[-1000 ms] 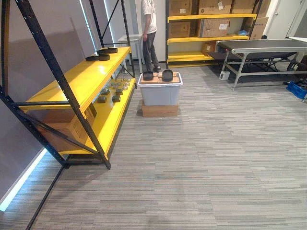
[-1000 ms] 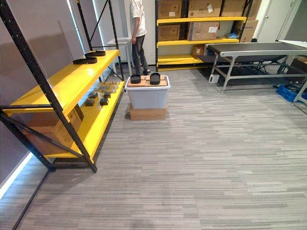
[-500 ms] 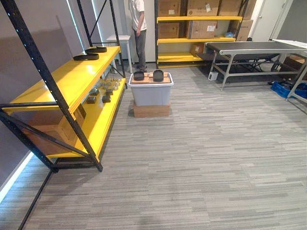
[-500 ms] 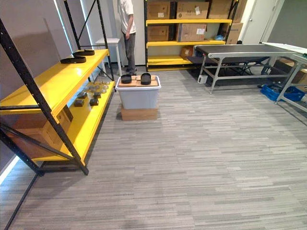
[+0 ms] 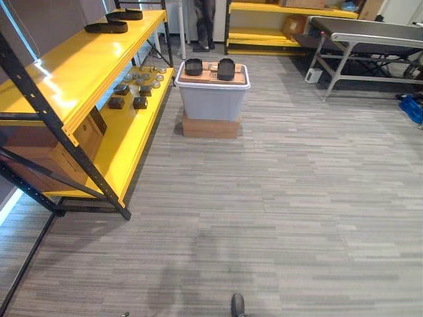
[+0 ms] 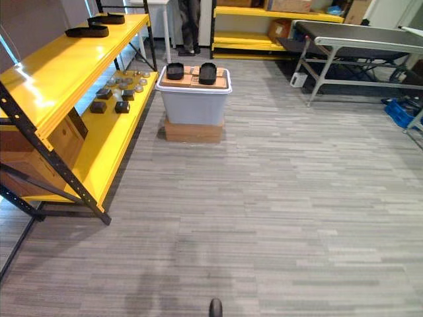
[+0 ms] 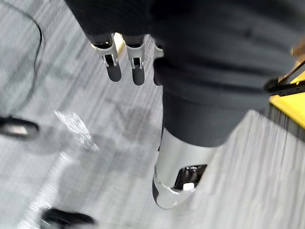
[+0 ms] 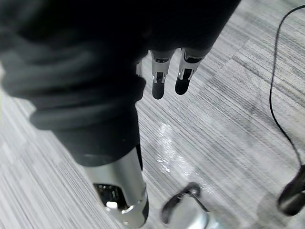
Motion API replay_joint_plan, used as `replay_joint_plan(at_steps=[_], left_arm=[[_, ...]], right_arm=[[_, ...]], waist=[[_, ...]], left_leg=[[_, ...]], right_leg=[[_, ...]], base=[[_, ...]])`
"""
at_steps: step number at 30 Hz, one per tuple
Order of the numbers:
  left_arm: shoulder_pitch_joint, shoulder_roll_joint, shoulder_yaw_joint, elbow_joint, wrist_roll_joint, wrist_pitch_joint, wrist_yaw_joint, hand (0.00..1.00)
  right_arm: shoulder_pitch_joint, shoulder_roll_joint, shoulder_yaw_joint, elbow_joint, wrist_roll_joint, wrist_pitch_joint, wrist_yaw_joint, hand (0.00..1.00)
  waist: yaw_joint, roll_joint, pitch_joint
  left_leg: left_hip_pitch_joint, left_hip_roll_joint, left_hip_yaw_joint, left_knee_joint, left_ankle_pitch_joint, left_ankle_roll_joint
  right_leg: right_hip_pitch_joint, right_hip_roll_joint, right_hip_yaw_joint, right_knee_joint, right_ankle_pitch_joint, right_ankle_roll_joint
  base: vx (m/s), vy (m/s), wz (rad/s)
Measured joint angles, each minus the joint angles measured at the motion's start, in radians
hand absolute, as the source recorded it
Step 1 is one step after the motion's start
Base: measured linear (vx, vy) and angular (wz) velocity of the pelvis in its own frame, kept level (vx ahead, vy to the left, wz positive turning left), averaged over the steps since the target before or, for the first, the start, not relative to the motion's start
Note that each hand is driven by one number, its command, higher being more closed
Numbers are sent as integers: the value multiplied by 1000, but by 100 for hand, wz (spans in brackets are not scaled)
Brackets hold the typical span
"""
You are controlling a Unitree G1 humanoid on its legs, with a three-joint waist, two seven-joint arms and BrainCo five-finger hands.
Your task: Walk over and take plastic housings, then place them on the shelf
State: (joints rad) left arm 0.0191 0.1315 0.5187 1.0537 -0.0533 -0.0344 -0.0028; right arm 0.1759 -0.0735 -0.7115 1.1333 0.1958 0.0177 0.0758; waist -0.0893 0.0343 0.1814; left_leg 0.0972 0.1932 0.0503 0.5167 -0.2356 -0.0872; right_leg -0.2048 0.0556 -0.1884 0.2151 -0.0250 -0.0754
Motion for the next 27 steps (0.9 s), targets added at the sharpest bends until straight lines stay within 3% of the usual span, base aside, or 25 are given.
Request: replay_joint_plan(at_steps=[1,2,3,4,5,8,10,11,12,13,14,15,16,17,18,19,20,21,22,24,25,27], left_arm=[[8,-19,27,-19,-1,1,0,0],[32,-46,57,-48,-2,2,-3,0],[56,-53,65,-59,-3,4,-3,0],[83,-57,64,-61,-3,9,-1,0],[99,-65,65,-62,-3,10,0,0],[146,-103,63,-62,-24,12,-4,0],[167,-127,61,-61,-29,16,-9,0],[170,-131,61,-61,-35,16,-11,0],[172,-130,62,-54,-44,17,-15,0],[171,-121,63,-50,-44,19,-16,0],[160,-116,66,-50,-44,16,-21,0],[152,-116,81,-50,-44,12,-25,0],[143,-102,122,-34,-45,8,-26,0],[144,-86,129,-24,-47,8,-25,0],[148,-77,128,-22,-60,8,-27,0],[146,-77,122,-27,-66,7,-27,0],[136,-73,122,-32,-76,9,-25,0],[130,-83,122,-32,-83,10,-25,0],[126,-92,123,-32,-85,11,-25,0],[103,-116,122,-35,-95,8,-27,0],[91,-116,122,-33,-101,8,-26,0],[68,-116,124,-34,-100,9,-23,0]], right_arm=[[10,6,5,-21,0,0,0,0],[19,13,7,-49,4,0,2,0],[18,21,12,-64,5,0,3,0],[18,29,28,-88,7,-1,2,0],[15,36,28,-104,8,-1,1,0],[-6,36,26,-134,13,-1,-3,0],[-19,25,22,-136,14,-2,-6,0],[-19,23,13,-136,14,-2,-6,0],[-27,28,-45,-121,14,-3,-7,0],[-30,39,-71,-99,14,-4,-9,0],[-32,43,-78,-79,13,-4,-5,0],[-34,44,-92,-62,13,-4,-3,0],[-37,49,-146,-18,11,-4,-4,0],[-31,54,-175,4,9,-4,-5,0],[-20,52,-192,26,8,-4,-4,0],[-15,56,-192,32,7,-4,-3,0],[-16,63,-185,27,2,-4,6,0],[-14,63,-164,15,-4,-4,13,0],[-10,62,-152,7,-6,-4,15,0],[38,72,-103,-38,-7,-2,25,0],[42,74,-104,-37,-7,-2,25,0],[64,74,-101,-38,-7,-1,24,0]], waist=[[4,8,5],[29,13,16],[51,17,17],[81,5,19],[99,1,17],[135,-3,15],[147,-17,8],[153,-19,5],[170,-27,2],[177,-47,-26],[168,-67,-37],[160,-75,-42],[154,-99,-49],[151,-115,-54],[149,-101,-53],[144,-98,-53],[137,-108,-48],[126,-100,-43],[121,-88,-41],[87,-51,-50],[83,-42,-46],[73,-38,-46]], left_leg=[[-69,21,-5,175,55,-3],[-182,61,-25,467,80,-3],[-245,76,-26,621,74,-4],[-319,74,-23,717,63,4],[-373,64,-16,715,58,9],[-512,-5,9,475,10,30],[-544,-81,25,95,31,32],[-547,-94,43,-20,55,30],[-552,-114,68,-93,173,54],[-541,-131,91,-93,218,117],[-531,-152,86,-91,207,144],[-522,-161,82,-85,194,161],[-478,-175,89,-76,170,176],[-422,-185,86,-84,149,177],[-334,-180,50,-114,93,176],[-292,-176,22,-129,62,171],[-228,-188,2,-142,20,166],[-137,-196,-14,-184,-2,168],[-86,-193,-28,-214,-8,167],[64,-153,-105,-323,-41,150],[94,-142,-120,-334,-52,142],[182,-75,-170,-369,-125,106]], right_leg=[[36,12,-3,-4,-20,-17],[109,41,11,-18,-50,-36],[172,61,40,-39,-65,-56],[249,72,78,-81,-76,-68],[293,71,110,-113,-85,-67],[396,45,198,-158,-146,-55],[442,-2,234,-168,-206,-32],[459,-13,241,-177,-221,-25],[497,-33,264,-192,-244,-23],[508,-55,283,-180,-243,-27],[487,-70,292,-129,-222,-16],[471,-73,296,-73,-206,11],[443,-72,319,73,-162,83],[420,-65,320,186,-101,205],[370,-32,318,366,41,354],[320,-17,300,495,80,351],[200,-40,237,762,75,348],[98,-76,176,930,37,340],[54,-91,144,973,18,331],[-111,-166,35,919,-105,243],[-140,-178,33,859,-132,225],[-203,-182,48,464,-135,228]], base=[[567,-217,5],[443,-137,-33],[671,-167,-75],[555,-71,-85],[649,-47,-87],[569,56,-74],[575,150,-51],[632,186,-45],[716,191,-39],[896,210,-19],[774,178,12],[765,189,38],[745,177,34],[750,155,41],[598,87,40],[697,25,49],[773,-37,45],[730,-72,42],[551,-116,62],[547,-174,91],[576,-266,93],[679,-420,89]])
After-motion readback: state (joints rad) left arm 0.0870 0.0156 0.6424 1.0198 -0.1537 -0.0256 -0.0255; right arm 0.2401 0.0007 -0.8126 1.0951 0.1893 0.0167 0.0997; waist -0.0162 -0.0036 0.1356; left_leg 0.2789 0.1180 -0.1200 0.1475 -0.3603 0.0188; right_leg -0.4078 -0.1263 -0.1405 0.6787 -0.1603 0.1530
